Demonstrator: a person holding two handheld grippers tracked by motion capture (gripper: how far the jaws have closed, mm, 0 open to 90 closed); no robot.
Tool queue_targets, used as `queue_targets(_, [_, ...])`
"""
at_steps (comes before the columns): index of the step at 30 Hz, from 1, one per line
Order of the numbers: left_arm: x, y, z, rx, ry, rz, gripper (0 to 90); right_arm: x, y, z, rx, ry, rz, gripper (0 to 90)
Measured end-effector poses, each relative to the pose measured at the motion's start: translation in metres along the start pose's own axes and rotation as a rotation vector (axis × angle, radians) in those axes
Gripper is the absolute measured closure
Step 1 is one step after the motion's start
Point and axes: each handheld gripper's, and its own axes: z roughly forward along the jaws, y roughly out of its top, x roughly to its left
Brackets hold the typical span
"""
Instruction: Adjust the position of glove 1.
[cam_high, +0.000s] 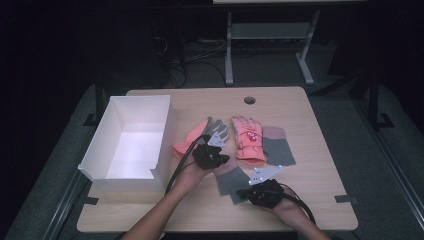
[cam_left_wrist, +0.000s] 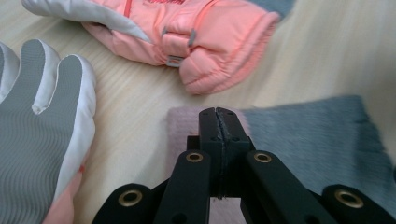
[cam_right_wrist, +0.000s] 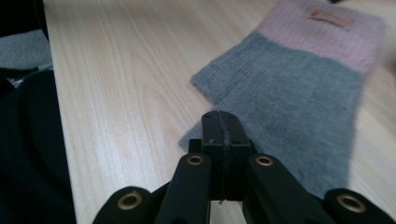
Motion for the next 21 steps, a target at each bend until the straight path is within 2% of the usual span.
queue_targets(3, [0.006, 0.001, 0.006, 0.016, -0.005, 0.012, 89.7, 0.002, 0.001, 0.005, 0.02, 0.001, -0.004, 90.0])
queue_targets(5, [0.01, 0.0, 0.014, 0.019, -0.006, -0.004, 89.6, 0.004, 0.0, 0.009, 0.04, -0.002, -0.021, 90.0])
queue_targets(6, [0.012, -0.002, 0.02, 0.038, -0.009, -0.008, 89.7, 0.003, 0.0, 0.009, 0.047, -0.007, -0.028, 90.0])
queue_targets(8, [0.013, -0.004, 0.02, 0.038, -0.018, -0.016, 89.7, 0.002, 0.0, 0.009, 0.05, -0.01, -0.031, 90.0])
queue_targets(11, [0.013, -0.003, 0.018, 0.052, -0.017, -0.011, 89.7, 0.003, 0.0, 0.008, 0.052, -0.009, -0.029, 90.0])
queue_targets(17, [0.011, -0.007, 0.012, 0.079, -0.01, -0.03, 89.8, 0.0, -0.003, 0.004, 0.064, -0.005, -0.012, 90.0])
queue_targets(21, [0.009, -0.011, 0.009, 0.075, -0.014, -0.058, 89.8, -0.003, -0.006, -0.001, 0.071, -0.008, -0.005, 90.0])
